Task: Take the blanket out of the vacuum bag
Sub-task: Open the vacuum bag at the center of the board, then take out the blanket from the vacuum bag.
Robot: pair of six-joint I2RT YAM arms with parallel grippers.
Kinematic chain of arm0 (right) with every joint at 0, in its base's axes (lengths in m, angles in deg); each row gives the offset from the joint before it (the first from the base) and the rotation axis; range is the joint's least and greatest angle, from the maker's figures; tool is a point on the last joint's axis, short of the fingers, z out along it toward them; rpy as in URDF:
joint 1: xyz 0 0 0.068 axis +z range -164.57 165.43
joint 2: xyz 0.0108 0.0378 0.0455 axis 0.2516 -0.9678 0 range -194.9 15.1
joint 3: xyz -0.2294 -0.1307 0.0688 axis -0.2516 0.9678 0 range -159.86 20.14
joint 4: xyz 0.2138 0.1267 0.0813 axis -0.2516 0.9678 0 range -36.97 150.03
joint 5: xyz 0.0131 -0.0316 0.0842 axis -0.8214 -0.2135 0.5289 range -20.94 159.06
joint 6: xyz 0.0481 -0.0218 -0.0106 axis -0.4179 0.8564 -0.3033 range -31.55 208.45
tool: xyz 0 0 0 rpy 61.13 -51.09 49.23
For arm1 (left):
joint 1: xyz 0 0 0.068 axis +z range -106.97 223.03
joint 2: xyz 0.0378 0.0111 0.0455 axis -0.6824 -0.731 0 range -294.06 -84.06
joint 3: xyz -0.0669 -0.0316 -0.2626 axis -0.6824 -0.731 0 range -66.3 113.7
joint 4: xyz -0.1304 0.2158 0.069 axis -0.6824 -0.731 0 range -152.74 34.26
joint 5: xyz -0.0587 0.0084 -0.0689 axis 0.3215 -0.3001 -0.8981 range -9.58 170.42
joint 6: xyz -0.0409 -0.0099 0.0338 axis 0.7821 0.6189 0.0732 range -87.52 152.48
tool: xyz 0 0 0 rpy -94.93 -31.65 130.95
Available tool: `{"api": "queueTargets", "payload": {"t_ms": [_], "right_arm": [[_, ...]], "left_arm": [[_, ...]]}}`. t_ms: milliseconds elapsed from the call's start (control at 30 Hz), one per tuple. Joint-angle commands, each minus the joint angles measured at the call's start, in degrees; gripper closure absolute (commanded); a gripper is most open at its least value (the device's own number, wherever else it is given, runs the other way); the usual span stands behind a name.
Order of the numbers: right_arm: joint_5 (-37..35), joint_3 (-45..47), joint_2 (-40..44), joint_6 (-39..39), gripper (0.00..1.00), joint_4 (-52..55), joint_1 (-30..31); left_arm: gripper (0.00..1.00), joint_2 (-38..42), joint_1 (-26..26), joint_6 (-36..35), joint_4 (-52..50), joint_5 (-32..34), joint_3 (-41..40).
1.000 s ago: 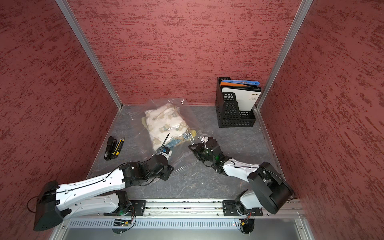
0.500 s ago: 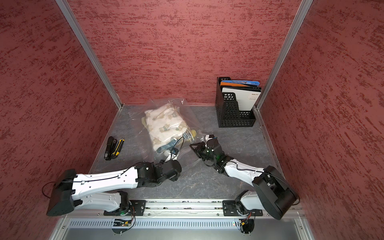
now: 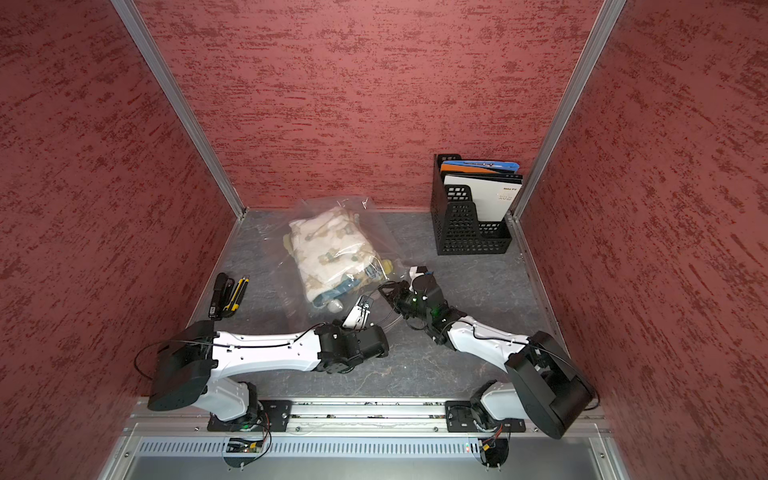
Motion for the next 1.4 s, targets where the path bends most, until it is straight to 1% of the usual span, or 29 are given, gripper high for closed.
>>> {"api": "queueTargets", "payload": {"t_ms": [0,67,167,267,467,567,633,700,833,867,967,1067,1133,1233,1367], "right_arm": [[0.8,-2.1,0.8,1.1,0.78,0.7,0.2],[0.4,-1.9,1.5,1.4,0.78,1.2,0.2],[0.0,-1.1,3.1,1.0,0.77,1.4,0.1],[0.4,-0.2,4.8,1.3,0.74,1.7,0.2],[0.4,2.0,10.8,2.6,0.72,6.2,0.4],[-1.2,3.2,13.5,3.9,0.83,9.0,1.3],[-2.1,3.8,13.9,3.7,0.89,8.8,1.8],[-2.0,4.1,13.0,3.0,0.94,7.3,2.2],[-1.8,4.1,8.5,0.9,0.95,2.1,3.5],[-1.8,4.2,7.0,0.1,0.94,0.0,3.7],[-1.1,3.5,2.0,-1.8,0.83,-6.4,3.9],[-1.1,1.7,-2.6,-3.3,0.75,-10.8,4.4],[-1.7,0.4,-5.7,-4.1,0.74,-14.2,4.7],[-2.8,-2.8,-9.9,-3.6,0.75,-13.8,5.4],[-4.2,-5.7,-13.1,-3.0,0.75,-13.5,6.7]], "left_arm": [[0.99,0.3,0.8,-1.2,0.6,1.9,3.0],[1.0,1.3,2.0,-2.5,0.9,0.4,3.6],[1.0,3.4,3.1,-5.4,2.4,0.1,4.2],[1.0,6.0,4.1,-8.9,4.2,-1.0,5.0],[1.0,9.1,6.6,-12.8,7.1,-1.9,6.9],[1.0,10.0,7.2,-14.6,7.7,-1.9,8.9],[1.0,10.2,7.4,-15.5,8.0,-1.9,9.8],[1.0,10.5,7.4,-16.2,7.9,-1.8,10.5],[1.0,11.6,8.0,-15.9,6.9,-2.3,11.6],[1.0,12.0,8.1,-15.8,6.9,-2.5,11.7],[1.0,13.1,8.8,-14.5,6.6,-4.3,11.6],[1.0,13.9,9.3,-13.7,6.8,-5.1,10.9],[1.0,14.5,9.7,-13.0,6.8,-5.5,10.6],[1.0,15.5,10.4,-11.6,7.7,-6.6,9.7],[1.0,15.9,10.9,-10.7,9.0,-7.6,8.2]]}}
